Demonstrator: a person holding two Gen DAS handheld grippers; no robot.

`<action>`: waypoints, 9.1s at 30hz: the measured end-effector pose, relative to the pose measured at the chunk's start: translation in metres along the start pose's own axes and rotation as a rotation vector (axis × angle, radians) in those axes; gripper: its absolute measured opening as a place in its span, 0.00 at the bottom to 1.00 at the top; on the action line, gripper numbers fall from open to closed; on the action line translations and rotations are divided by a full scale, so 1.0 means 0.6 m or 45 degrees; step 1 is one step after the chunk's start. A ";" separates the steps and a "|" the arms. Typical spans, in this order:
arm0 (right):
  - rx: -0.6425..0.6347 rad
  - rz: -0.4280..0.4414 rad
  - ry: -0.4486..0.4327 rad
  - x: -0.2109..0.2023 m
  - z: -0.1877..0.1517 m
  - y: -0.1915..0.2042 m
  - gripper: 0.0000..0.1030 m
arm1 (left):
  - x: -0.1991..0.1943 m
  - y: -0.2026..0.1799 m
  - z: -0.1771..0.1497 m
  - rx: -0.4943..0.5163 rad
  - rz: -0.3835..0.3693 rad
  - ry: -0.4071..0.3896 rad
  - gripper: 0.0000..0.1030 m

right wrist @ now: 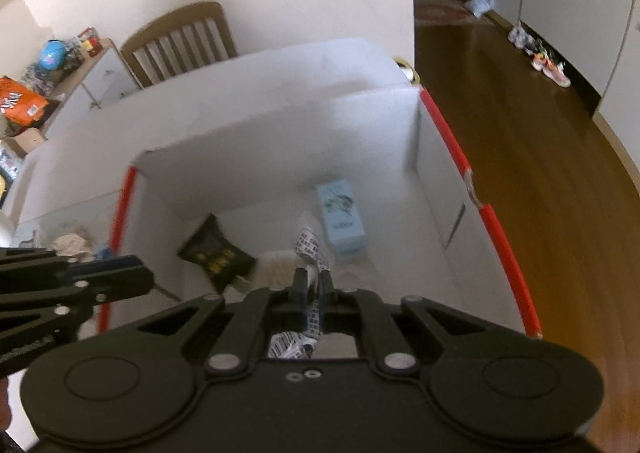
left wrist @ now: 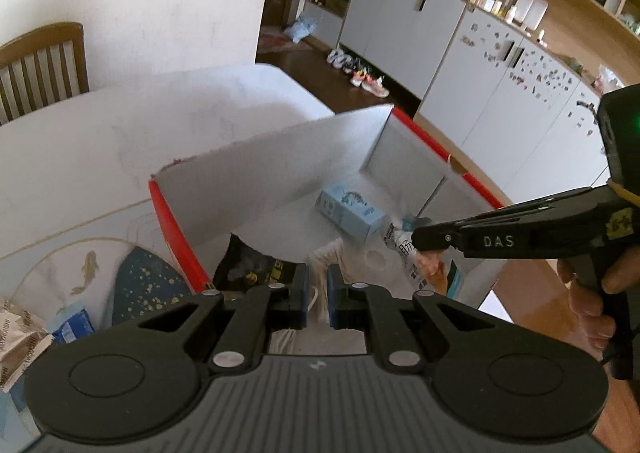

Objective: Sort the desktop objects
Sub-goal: 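Carry the white cable and white packet over the shoebox with both grippers, then lower the cable and packet into the shoebox and open both grippers, then move both grippers out of the shoebox back over the table, then grasp the white tissue pack with left gripper while right gripper grasps the blue biscuit packet, then carry the tissue pack and biscuit packet over the shoebox with both grippers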

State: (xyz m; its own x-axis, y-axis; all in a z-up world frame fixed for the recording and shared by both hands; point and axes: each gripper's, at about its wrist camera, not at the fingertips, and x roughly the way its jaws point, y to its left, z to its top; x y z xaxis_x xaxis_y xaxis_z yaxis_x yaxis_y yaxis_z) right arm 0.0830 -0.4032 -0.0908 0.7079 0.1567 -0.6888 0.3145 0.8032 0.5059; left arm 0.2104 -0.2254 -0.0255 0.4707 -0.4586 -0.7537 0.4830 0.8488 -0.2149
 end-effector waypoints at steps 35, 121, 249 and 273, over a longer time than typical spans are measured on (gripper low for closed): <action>-0.025 0.053 0.041 -0.007 -0.019 0.005 0.34 | 0.005 -0.016 -0.016 -0.041 -0.002 0.047 0.08; -0.314 0.032 0.136 0.144 -0.074 0.443 0.77 | -0.227 0.461 -0.191 -0.303 0.387 -0.072 1.00; -0.288 0.006 -0.059 -0.108 -0.040 0.234 0.35 | -0.217 0.263 -0.066 -0.367 0.082 -0.344 0.12; -0.231 -0.086 -0.057 -0.111 -0.026 0.074 0.35 | -0.079 0.073 0.020 -0.152 -0.035 -0.229 0.12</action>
State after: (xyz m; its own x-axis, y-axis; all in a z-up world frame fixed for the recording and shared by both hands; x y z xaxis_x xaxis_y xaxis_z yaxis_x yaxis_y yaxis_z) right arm 0.0398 -0.3686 -0.0305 0.7179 0.0766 -0.6919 0.2456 0.9022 0.3546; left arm 0.2183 -0.1698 0.0084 0.5882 -0.5123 -0.6257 0.4113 0.8557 -0.3140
